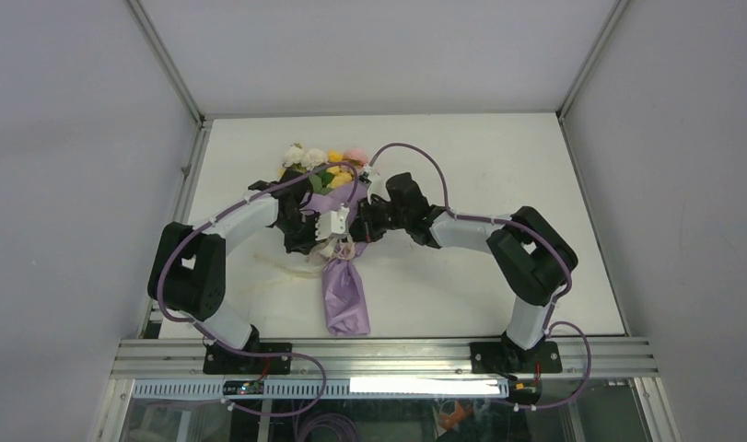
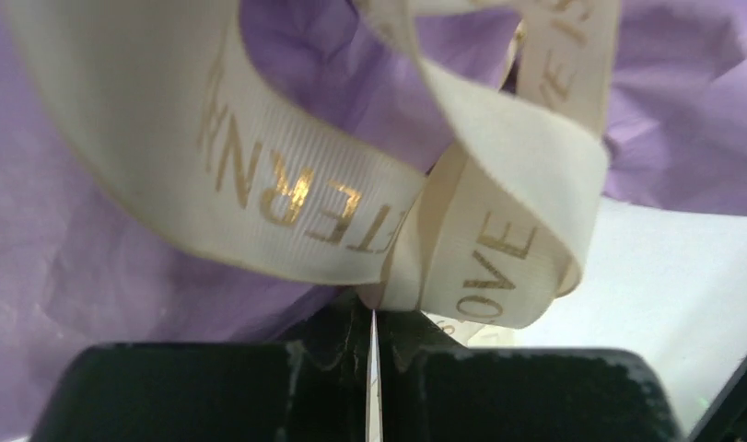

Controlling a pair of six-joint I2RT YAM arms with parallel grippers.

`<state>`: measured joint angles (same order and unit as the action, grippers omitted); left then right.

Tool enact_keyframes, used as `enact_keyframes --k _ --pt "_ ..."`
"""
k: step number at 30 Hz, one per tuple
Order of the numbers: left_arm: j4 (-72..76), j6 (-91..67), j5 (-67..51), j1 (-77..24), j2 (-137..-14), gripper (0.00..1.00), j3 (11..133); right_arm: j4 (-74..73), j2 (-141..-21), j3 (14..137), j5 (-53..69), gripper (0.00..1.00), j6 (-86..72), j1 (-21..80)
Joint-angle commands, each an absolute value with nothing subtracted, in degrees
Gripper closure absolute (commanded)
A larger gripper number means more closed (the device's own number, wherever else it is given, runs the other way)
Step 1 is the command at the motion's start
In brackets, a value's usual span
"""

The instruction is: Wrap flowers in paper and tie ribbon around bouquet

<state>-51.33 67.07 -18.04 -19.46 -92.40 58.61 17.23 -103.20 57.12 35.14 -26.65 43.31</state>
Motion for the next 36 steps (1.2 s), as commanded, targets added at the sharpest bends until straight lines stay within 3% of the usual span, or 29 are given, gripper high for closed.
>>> enact_keyframes --k 1,23,31,36 --pt "-52.39 60.57 -21.73 -20.54 -89.37 1.0 61.68 19.01 -98.18 58.01 34.11 1.0 -26.19 42.21" --pt "-55.93 70.91 -9.27 -9.03 -83.71 1.0 60.73 -3.64 -85.1 48.2 19.78 1.0 -17.35 33.12" --pt "-50.98 64.37 -3.45 -2.99 -93.58 1.0 66.85 -5.53 -85.8 43.7 19.75 1.0 -19.23 32.87" --pt "-51.8 60.5 -7.85 -3.25 -93.61 1.0 69.88 -5.02 -87.65 44.67 21.54 1.0 -19.42 33.08"
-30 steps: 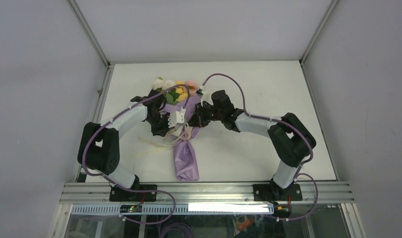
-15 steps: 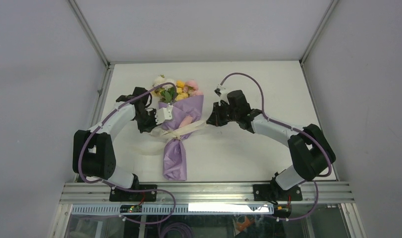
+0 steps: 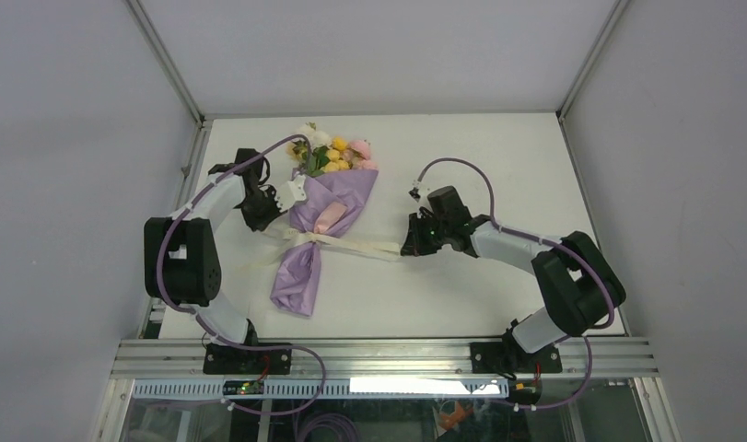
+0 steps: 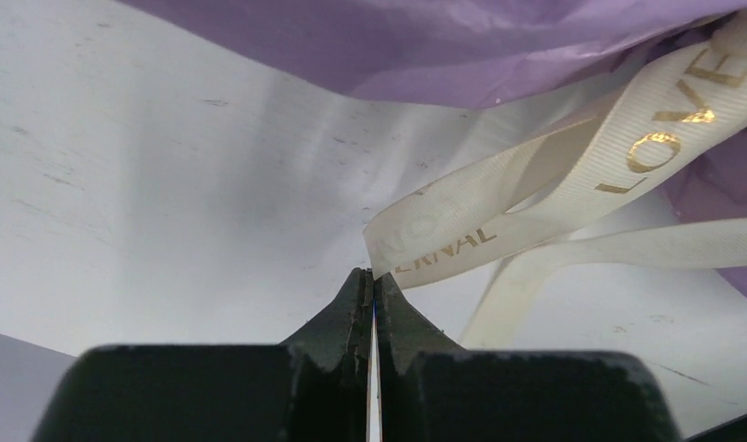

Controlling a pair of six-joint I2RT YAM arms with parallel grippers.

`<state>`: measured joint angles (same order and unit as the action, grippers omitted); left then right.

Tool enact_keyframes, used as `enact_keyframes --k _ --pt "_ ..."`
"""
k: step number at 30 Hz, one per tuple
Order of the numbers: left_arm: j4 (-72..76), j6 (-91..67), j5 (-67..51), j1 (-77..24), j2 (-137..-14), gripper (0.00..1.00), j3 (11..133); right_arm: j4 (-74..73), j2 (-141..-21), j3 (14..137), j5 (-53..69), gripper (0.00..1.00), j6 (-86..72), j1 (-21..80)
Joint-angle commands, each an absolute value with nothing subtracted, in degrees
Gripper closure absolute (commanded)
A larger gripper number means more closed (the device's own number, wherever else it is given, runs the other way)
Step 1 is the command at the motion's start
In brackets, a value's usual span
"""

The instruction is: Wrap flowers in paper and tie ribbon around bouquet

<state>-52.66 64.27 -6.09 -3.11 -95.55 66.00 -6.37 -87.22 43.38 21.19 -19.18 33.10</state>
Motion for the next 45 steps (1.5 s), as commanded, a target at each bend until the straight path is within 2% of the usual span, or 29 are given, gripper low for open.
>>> enact_keyframes --k 1,2,3,4,5,6,8,11,13,15,18,20,23,27,32,36,41,45 --pt "-52.49 60.32 -9.45 -3.78 -92.9 1.0 70.23 -5.14 -88.04 45.68 21.7 1.0 -19.3 33.27" --pt "-52.69 59.79 -10.12 -4.47 -92.25 1.0 70.41 -5.52 -88.56 46.54 21.75 1.0 -19.18 33.38" --pt "-52.76 58.82 -10.59 -5.09 -91.98 1.0 71.04 -6.08 -89.2 47.63 21.78 0.95 -19.04 33.4" --pt "-53.24 56.45 -11.3 -5.39 -92.01 0.96 72.14 -6.9 -90.1 48.62 21.95 0.83 -18.74 33.44" --pt "-53.9 54.26 -11.82 -5.4 -92.21 0.8 73.65 -8.12 -90.65 49.94 22.42 0.74 -17.99 33.4" --pt "-55.01 52.53 -12.43 -5.14 -92.55 0.69 75.43 -9.97 -91.06 51.37 22.8 0.66 -16.96 33.42" --pt "-57.49 50.49 -14.35 -3.86 -92.5 0.61 78.65 -14.66 -90.88 54.55 22.58 0.57 -14.48 32.93" --pt "-60.2 54.31 -16.38 -2.14 -89.1 0.58 80.64 -19.44 -88.87 58.84 22.44 0.49 -11.58 31.78" --pt "-61.73 60.95 -17.85 -2.13 -84.96 0.63 78.69 -20.37 -88.76 62.17 21.65 0.46 -10.79 32.1" --pt "-63.48 67.5 -21.55 -2.35 -80.03 0.71 73.43 -18.12 -91.0 65.81 20.27 0.45 -11.97 34.15" --pt "-65.65 74.61 -25.43 -4.79 -73.52 0.72 63.4 -11.62 -97.15 72.18 18.24 0.45 -14.53 39.37" --pt "-65.15 77.24 -24.05 -9.57 -72.01 0.73 57.98 -7.72 -102.34 77.12 17.7 0.49 -17.85 41.63" --pt "-59.85 70.26 -21.6 -14.52 -74.17 0.71 55.99 -6.35 -110.86 85.42 19.45 0.54 -24.16 42.27" --pt "-59.28 64.57 -22.14 -18.24 -78.13 0.64 57.55 -4.83 -113.86 87.47 16.61 0.57 -26.44 42.21" --pt "-53.22 58.26 -24.96 -29.28 -79.61 0.59 56.52 -9.41 -111.27 85.4 13.92 0.58 -24.68 40.51" --pt "-49.81 45.94 -30.54 -37.51 -83.73 0.58 64.69 -9.67 -105.54 80.21 14.84 0.58 -25.43 35.98" --pt "-53.74 40.2 -34.62 -37.29 -80.61 0.5 71.56 -15.16 -97.68 75.77 17.64 0.58 -18.81 33.19" --pt "-56.51 47.66 -37.83 -28.93 -73.67 0.43 65.9 -14.01 -93.96 70.31 23.12 0.58 -19.04 33.92"
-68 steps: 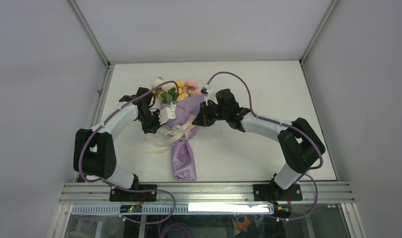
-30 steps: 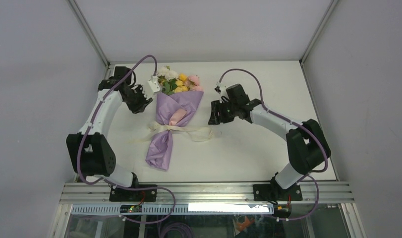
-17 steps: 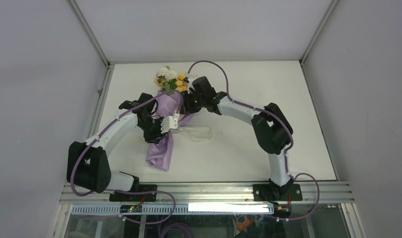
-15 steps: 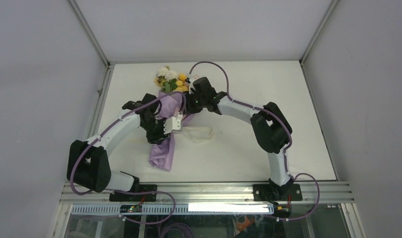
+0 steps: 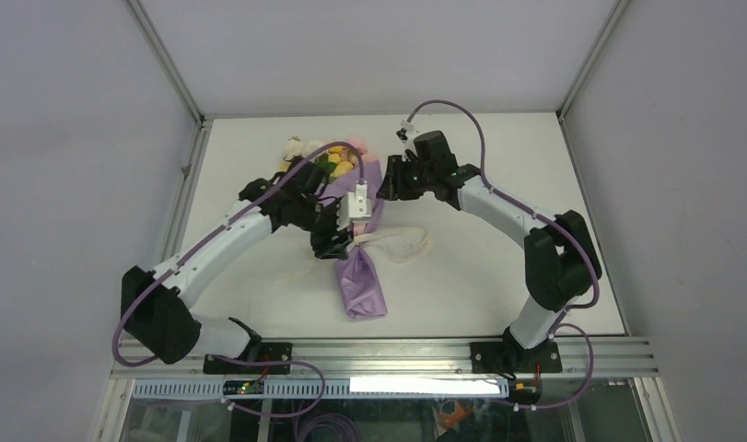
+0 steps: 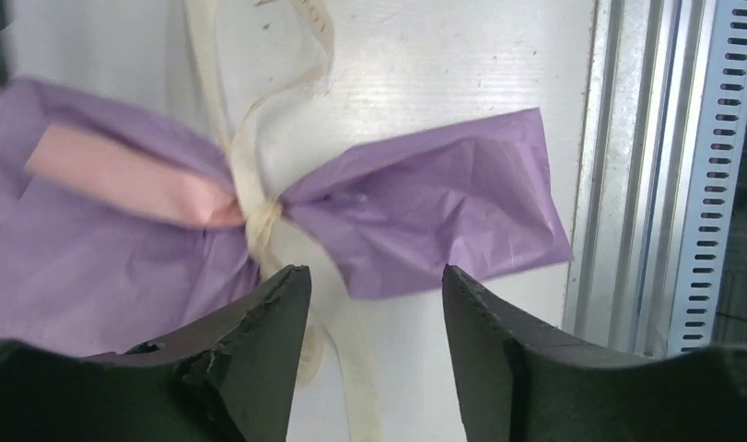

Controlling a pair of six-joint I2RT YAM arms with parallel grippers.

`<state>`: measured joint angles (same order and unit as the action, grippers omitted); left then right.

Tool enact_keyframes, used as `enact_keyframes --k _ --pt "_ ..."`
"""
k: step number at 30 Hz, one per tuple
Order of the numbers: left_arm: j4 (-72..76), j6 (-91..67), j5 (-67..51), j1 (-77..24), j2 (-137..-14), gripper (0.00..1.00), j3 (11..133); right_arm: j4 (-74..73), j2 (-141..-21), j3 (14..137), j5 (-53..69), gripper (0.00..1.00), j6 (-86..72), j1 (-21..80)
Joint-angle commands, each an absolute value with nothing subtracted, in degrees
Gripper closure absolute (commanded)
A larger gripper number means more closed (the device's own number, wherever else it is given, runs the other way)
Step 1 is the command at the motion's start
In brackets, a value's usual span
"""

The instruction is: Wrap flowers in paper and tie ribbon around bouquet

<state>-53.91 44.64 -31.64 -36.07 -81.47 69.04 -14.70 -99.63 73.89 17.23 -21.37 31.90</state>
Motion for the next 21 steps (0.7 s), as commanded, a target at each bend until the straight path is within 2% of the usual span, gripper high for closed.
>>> enact_keyframes --k 1,6,11,13,16,21 --pt "-56.47 50.38 -35.53 -26.38 -72.82 0.4 64.18 -13.37 -93.13 68.87 23.69 0.57 -18.95 34.44" --pt "-51.97 59.33 -23.43 -20.65 -77.74 0.32 59.11 -6.52 -90.58 63.37 25.78 0.55 -16.96 37.49" --pt "-45.8 60.32 -22.66 -19.16 -85.69 0.27 60.12 6.42 -90.72 59.53 31.93 0.54 -16.51 38.68" --pt "-45.64 59.65 -23.83 -19.16 -88.45 0.2 61.99 16.37 -89.99 55.45 35.09 0.54 -14.81 39.53" --pt "-45.62 57.75 -24.24 -19.16 -91.43 0.19 64.26 28.03 -87.98 48.87 36.15 0.51 -3.35 42.18" --pt "-46.3 55.46 -26.89 -19.58 -93.26 0.22 65.89 19.74 -88.48 51.57 38.15 0.48 15.76 45.97"
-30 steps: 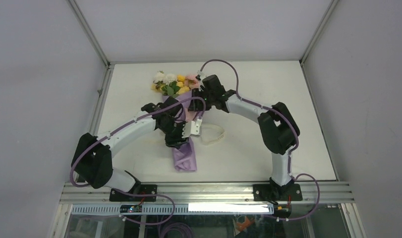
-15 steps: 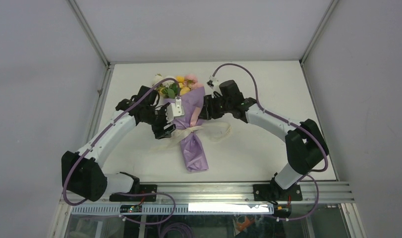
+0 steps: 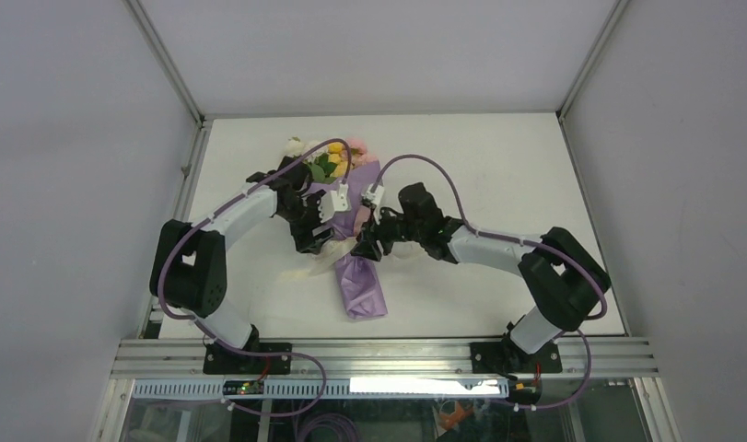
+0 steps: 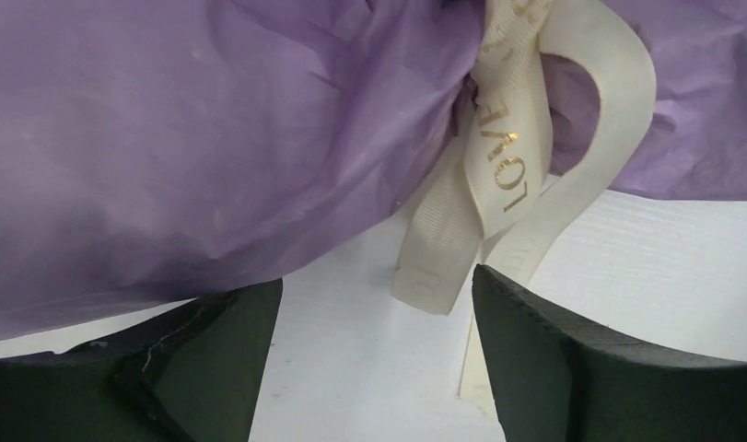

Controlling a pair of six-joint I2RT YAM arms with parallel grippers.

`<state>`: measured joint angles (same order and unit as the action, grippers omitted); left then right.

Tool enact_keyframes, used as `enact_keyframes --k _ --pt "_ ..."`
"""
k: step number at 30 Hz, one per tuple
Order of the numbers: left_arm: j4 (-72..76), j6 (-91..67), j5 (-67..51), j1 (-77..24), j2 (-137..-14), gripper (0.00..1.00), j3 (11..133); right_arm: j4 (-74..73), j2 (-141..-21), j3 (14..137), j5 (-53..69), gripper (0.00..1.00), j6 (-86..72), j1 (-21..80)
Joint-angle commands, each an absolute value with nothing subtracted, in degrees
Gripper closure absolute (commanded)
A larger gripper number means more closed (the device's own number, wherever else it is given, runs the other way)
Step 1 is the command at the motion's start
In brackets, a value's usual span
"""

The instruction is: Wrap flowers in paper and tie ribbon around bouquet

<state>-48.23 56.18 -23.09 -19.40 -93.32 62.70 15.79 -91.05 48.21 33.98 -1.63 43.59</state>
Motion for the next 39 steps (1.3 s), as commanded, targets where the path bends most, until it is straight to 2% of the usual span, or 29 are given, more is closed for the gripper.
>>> enact_keyframes --k 1,6,8,9,11,14,16,22,28,35,38,39 --pt "-46.41 55.54 -26.59 -19.75 -93.7 0.23 66.21 17.5 -88.76 52.42 38.56 0.48 18.78 46.42" --pt "-47.36 55.49 -26.6 -19.78 -96.53 0.33 68.83 8.41 -90.36 55.67 39.39 0.46 29.37 48.28" --pt "-48.0 55.63 -27.17 -19.78 -97.27 0.48 69.72 4.49 -91.6 57.58 39.53 0.45 31.95 49.19" --pt "-48.63 55.78 -27.37 -19.78 -97.64 0.6 70.24 -0.07 -92.9 59.95 39.28 0.42 41.02 49.52" --pt "-50.21 56.07 -27.46 -19.57 -97.98 0.75 71.09 -6.84 -94.95 63.58 39.38 0.42 46.91 49.93" --pt "-51.05 54.68 -27.8 -18.85 -97.91 0.89 72.18 -13.66 -97.52 67.18 38.81 0.41 54.01 50.26" --pt "-51.17 51.94 -28.38 -18.22 -97.77 0.92 73.5 -17.43 -98.87 68.88 38.96 0.41 57.55 50.27" --pt "-53.06 49.26 -29.74 -16.36 -97.3 0.93 76.26 -27.43 -100.77 71.0 37.35 0.42 68.22 50.59" --pt "-55.45 50.01 -29.86 -16.35 -97.21 0.91 78.0 -31.94 -100.43 71.91 36.09 0.44 71.56 50.76" --pt "-56.19 49.33 -30.48 -16.35 -96.9 0.77 79.25 -32.31 -99.43 70.29 35.64 0.45 71.88 51.7" --pt "-57.35 49.21 -30.31 -16.35 -96.25 0.62 80.91 -31.81 -99.73 70.35 35.08 0.46 71.48 51.88" --pt "-58.41 49.81 -30.28 -16.39 -95.58 0.59 81.4 -31.1 -99.47 70.25 34.95 0.46 70.87 51.86"
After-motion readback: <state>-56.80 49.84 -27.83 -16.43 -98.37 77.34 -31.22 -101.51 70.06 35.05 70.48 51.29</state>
